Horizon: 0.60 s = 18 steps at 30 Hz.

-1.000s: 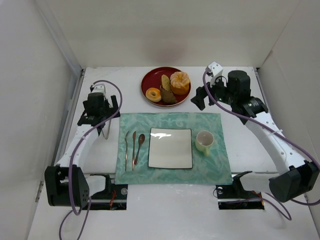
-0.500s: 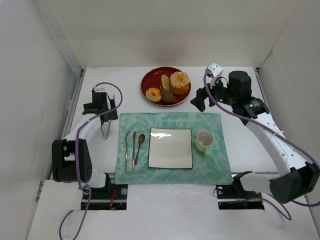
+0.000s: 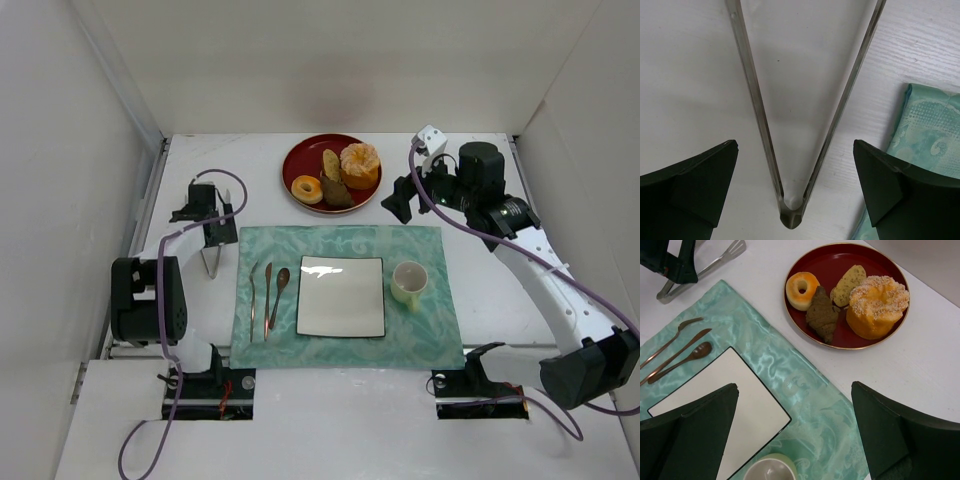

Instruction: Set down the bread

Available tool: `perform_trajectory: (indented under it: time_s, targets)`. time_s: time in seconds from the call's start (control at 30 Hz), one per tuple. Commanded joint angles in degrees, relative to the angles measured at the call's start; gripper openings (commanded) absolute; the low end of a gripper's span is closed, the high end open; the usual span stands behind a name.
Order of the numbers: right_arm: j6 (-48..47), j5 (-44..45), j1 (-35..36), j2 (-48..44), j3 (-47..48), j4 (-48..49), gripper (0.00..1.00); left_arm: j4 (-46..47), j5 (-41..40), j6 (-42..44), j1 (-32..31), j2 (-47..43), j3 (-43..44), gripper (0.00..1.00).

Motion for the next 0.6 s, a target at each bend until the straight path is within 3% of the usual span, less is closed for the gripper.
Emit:
perform_trajectory:
  time_s: [0.0,0.57]
  targets:
    - [0.1,-1.1,0.2,-1.6,0.2,1.1,1.0,1.0,1.1,1.0,0.2,1.4,2.8,1.0]
    - [0.1,-0.6,0.2,-1.6,0.2,1.1,1.0,0.5,3.6,2.1,1.9,6.8,4.4,0.93]
